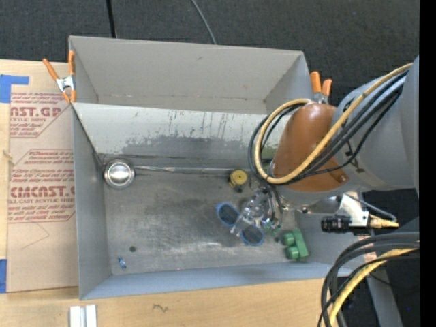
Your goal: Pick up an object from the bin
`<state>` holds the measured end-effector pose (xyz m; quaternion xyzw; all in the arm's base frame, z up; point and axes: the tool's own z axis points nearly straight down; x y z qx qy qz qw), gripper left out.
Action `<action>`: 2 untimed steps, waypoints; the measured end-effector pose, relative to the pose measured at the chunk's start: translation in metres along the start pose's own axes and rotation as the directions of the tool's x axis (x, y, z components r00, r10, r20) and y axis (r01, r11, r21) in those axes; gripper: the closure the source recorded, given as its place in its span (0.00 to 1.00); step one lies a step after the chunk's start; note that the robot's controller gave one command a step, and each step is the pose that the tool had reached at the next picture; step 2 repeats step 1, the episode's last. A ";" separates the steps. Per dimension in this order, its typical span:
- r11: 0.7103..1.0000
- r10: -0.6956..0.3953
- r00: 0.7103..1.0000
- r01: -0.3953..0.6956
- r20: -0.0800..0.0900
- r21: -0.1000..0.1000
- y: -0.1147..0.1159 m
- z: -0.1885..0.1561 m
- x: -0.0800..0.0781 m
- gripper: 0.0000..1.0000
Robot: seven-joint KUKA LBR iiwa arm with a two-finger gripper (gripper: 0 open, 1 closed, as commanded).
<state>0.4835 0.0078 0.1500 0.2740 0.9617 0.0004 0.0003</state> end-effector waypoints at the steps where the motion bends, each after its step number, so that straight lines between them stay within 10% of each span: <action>1: 1.000 -0.001 1.000 0.001 0.001 -0.001 0.001 -0.039 0.000 1.00; 2: 1.000 -0.001 1.000 0.001 0.001 -0.001 0.001 -0.039 0.000 1.00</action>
Offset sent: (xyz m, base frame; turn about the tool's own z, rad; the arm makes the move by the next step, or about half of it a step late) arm 0.0002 -0.0001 0.0372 0.0000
